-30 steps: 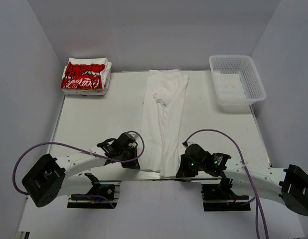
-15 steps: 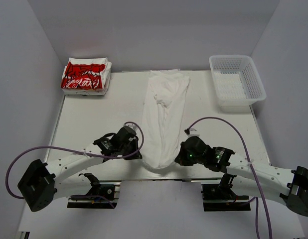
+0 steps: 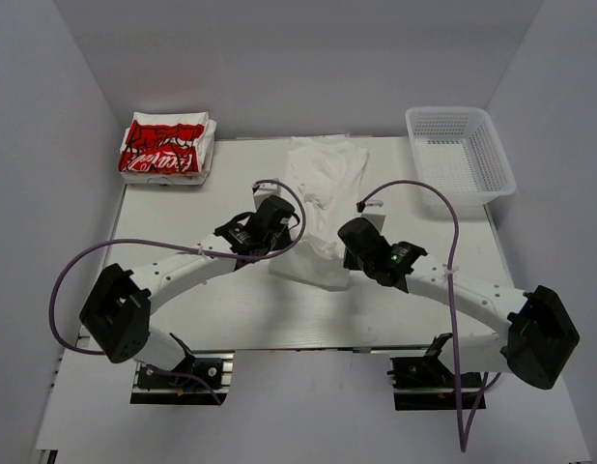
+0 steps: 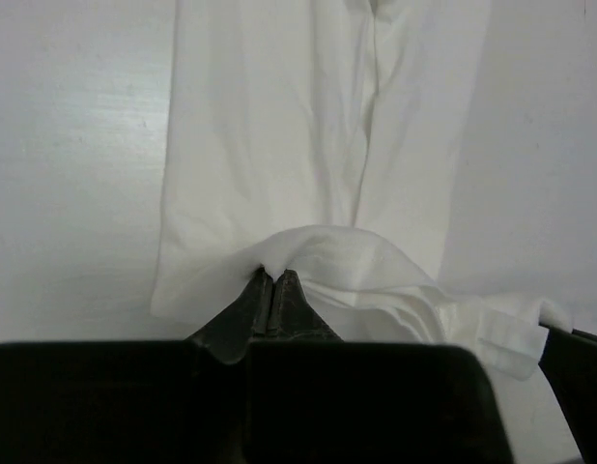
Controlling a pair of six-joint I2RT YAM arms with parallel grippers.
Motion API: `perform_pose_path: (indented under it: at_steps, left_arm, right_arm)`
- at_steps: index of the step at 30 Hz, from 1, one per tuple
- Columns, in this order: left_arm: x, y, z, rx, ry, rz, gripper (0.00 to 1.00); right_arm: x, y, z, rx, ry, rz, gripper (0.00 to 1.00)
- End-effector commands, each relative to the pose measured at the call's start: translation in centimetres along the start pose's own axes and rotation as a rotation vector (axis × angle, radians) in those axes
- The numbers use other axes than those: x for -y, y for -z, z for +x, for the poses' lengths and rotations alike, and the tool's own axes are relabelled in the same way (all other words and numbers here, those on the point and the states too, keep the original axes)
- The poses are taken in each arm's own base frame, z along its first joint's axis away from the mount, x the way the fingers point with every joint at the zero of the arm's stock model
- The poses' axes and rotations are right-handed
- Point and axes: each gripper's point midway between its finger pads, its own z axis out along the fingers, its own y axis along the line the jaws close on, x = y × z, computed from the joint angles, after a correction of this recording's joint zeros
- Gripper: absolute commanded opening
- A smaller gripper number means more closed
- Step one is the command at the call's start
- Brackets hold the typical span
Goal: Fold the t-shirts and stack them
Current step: Fold the folded rectangular tshirt in 1/3 of the way
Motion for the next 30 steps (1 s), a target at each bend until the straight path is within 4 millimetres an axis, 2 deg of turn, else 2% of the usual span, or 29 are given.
perform_pose_path:
  at_steps: [1,2,3,4,5,6,7,8,9,10,11,13,14,16,17,18,20,21,22,23,24,25,26,27,28,29,30]
  left_arm:
    - [-0.4,-1.5,-4.4,0.122,-0.025,-0.081,0.00]
    - [-0.4,-2.0,-4.7,0.122,-0.022,-0.091,0.00]
    - [0.3,-2.2,-5.8,0.146,-0.027,-0.083,0.00]
    - [0.0,-2.8,-6.1,0.145,-0.041,-0.098,0.00]
    - [-0.4,-3.9,-6.3,0.143,-0.043,-0.116,0.00]
    - [0.3,-4.1,-7.2,0.159,-0.043,-0.103,0.00]
    - [0.0,-4.5,-7.8,0.164,-0.048,-0.116,0.00]
    - [-0.1,-5.0,-8.4,0.169,-0.047,-0.115,0.00]
    - [0.7,-5.8,-8.7,0.169,-0.054,-0.098,0.00]
    - [0.4,-6.2,-9.3,0.179,-0.067,-0.105,0.00]
    - [0.6,-6.6,-10.0,0.188,-0.066,-0.092,0.00]
    - [0.6,-7.9,-10.1,0.184,-0.085,-0.096,0.00]
    - [0.8,-8.1,-11.2,0.199,-0.086,-0.095,0.00]
    - [0.5,-9.4,-11.3,0.192,-0.093,-0.110,0.00]
    - [1.0,-9.6,-12.0,0.206,-0.109,-0.103,0.00]
    - [0.7,-10.1,-12.2,0.205,-0.105,-0.112,0.00]
    - [0.7,-11.6,-12.3,0.193,-0.123,-0.116,0.00]
    - [0.1,-12.2,-12.4,0.185,-0.120,-0.133,0.00]
    - [0.6,-12.5,-12.6,0.185,-0.119,-0.120,0.00]
    - [-0.1,-13.1,-12.4,0.175,-0.118,-0.134,0.04]
    - [-0.5,-14.0,-12.4,0.174,-0.112,-0.145,0.14]
    - [-0.2,-14.3,-12.9,0.182,-0.118,-0.140,0.32]
    - [-0.7,-14.6,-13.6,0.190,-0.111,-0.161,0.45]
    - [-0.6,-14.9,-13.6,0.183,-0.113,-0.165,0.59]
    - [-0.9,-15.3,-14.5,0.185,-0.105,-0.176,0.78]
    - [-0.6,-15.1,-15.0,0.186,-0.125,-0.166,0.87]
    - [-0.7,-15.0,-15.7,0.195,-0.128,-0.161,0.96]
  right_arm:
    - [-0.5,-0.8,-5.2,0.139,0.016,0.019,0.00]
    - [-0.6,-0.9,-6.4,0.172,-0.004,0.007,0.00]
    - [-0.6,-1.5,-6.5,0.169,0.006,0.008,0.00]
    - [-0.5,-1.8,-7.8,0.190,0.010,0.003,0.00]
    - [-0.6,-1.9,-8.3,0.203,0.006,-0.004,0.00]
    - [-0.6,-2.7,-8.3,0.192,0.033,0.003,0.00]
    - [-0.4,-2.9,-9.7,0.212,0.038,0.005,0.00]
    - [-0.5,-3.2,-9.8,0.199,0.040,0.000,0.00]
    - [-0.3,-4.5,-9.3,0.167,0.064,0.019,0.00]
    - [-0.1,-4.7,-10.4,0.181,0.061,0.020,0.00]
    - [-0.2,-5.7,-10.2,0.167,0.067,0.023,0.00]
    - [0.1,-6.3,-11.4,0.189,0.070,0.016,0.00]
    - [-0.1,-7.2,-11.3,0.181,0.072,0.008,0.00]
    - [0.5,-8.1,-12.0,0.183,0.074,0.012,0.00]
    - [0.5,-9.1,-12.5,0.178,0.068,0.020,0.00]
    - [0.8,-9.6,-12.0,0.144,0.065,0.030,0.00]
    - [1.2,-11.0,-12.7,0.122,0.054,0.052,0.00]
    - [1.3,-11.4,-12.6,0.113,0.057,0.056,0.00]
    - [1.3,-12.1,-12.5,0.107,0.068,0.059,0.00]
    - [1.7,-12.8,-13.0,0.117,0.067,0.068,0.00]
    - [1.7,-13.3,-13.3,0.124,0.067,0.065,0.01]
    - [2.1,-14.0,-13.6,0.114,0.076,0.070,0.09]
    - [2.4,-14.8,-13.1,0.092,0.081,0.085,0.28]
    - [1.9,-14.8,-14.8,0.111,0.072,0.079,0.34]
    - [2.4,-15.3,-14.1,0.073,0.086,0.098,0.43]
    - [2.1,-15.2,-15.2,0.084,0.079,0.096,0.57]
    - [2.1,-15.1,-15.3,0.079,0.080,0.099,0.63]
